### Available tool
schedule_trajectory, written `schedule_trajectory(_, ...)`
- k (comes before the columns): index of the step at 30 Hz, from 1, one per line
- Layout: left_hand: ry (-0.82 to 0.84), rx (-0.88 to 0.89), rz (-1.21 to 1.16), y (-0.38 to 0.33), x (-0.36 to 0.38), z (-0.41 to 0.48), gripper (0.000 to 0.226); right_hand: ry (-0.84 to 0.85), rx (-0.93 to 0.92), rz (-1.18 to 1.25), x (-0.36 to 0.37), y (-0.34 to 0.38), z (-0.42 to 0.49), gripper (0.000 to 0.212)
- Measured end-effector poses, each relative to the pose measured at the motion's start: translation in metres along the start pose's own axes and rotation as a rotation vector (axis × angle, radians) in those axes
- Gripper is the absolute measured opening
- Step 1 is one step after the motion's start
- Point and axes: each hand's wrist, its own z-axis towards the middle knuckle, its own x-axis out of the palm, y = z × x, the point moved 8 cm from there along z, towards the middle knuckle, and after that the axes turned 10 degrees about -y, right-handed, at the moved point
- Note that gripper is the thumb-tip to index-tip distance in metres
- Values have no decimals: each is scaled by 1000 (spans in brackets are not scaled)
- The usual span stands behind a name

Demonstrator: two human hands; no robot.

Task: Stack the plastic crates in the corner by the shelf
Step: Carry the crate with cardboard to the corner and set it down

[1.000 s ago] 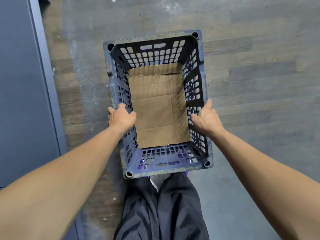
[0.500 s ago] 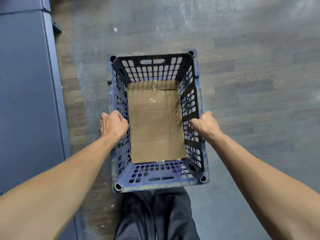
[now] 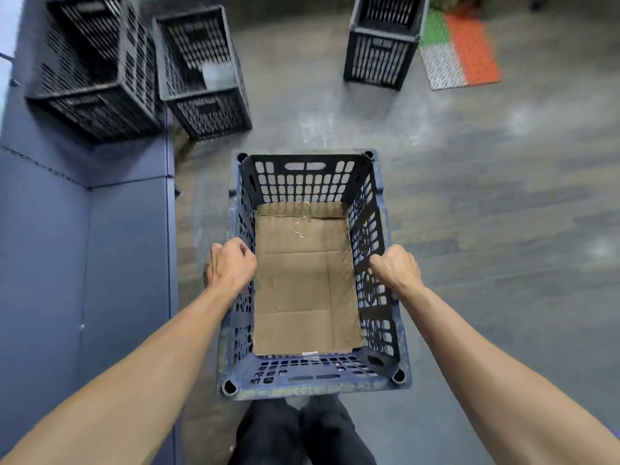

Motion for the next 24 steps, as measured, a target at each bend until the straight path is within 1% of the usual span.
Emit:
schedule_trajectory(2, -12, 19, -27, -12, -27, 1, 16, -25, 0, 30, -24, 15, -8, 47)
schedule_trajectory(4, -22, 26, -69, -21, -54, 4, 16, -57, -21, 58, -48, 32, -16, 48)
schedule_trajectory(5, -36, 27, -89, -26, -67, 7, 16, -81, -41, 66, -60, 43, -20, 46)
schedule_trajectory(8, -84, 23, -127, -38, -107, 18, 13, -142, -117, 99, -94, 76, -30, 27)
schedule_trajectory(9, -97, 24, -139, -42, -121, 23, 12, -163, -141, 112, -105, 88, -33, 24)
schedule_trajectory(15, -138, 74, -175, -58, -195, 63, 11, -271, -218, 113, -150, 163, -52, 19)
schedule_trajectory(20, -181, 97, -183, -69, -242, 95, 11, -313, -265, 105, -169, 219, -57, 16)
schedule_trajectory(24, -189, 125, -186, -74, -263, 119, 12, -318, -295, 113, -177, 249, -56, 18)
